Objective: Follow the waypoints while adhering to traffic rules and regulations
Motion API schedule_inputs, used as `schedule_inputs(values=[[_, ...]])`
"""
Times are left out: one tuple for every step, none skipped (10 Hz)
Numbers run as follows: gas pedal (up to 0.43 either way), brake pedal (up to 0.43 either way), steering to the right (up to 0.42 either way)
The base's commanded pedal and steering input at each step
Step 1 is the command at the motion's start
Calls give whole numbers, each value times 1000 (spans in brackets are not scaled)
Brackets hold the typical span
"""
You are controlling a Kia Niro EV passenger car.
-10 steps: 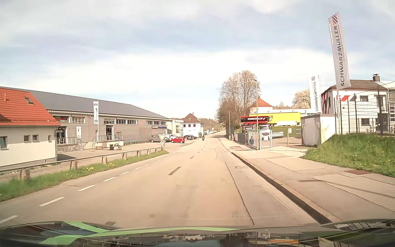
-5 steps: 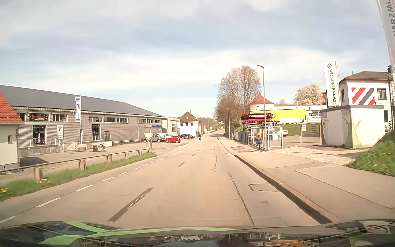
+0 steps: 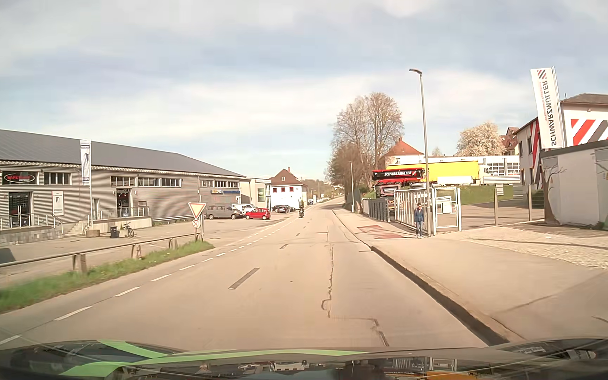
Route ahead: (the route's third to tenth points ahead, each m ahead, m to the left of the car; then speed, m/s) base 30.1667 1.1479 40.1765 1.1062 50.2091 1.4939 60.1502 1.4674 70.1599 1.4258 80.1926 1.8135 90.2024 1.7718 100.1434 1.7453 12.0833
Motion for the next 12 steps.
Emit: schedule_inputs(values=[[47,0,0],[59,0,-3],[79,0,-6],[79,0,-5],[87,0,-5],[87,0,-5],[87,0,-6],[87,0,-5],[87,0,-4],[87,0,-4],[87,0,-4],[79,0,-4]])
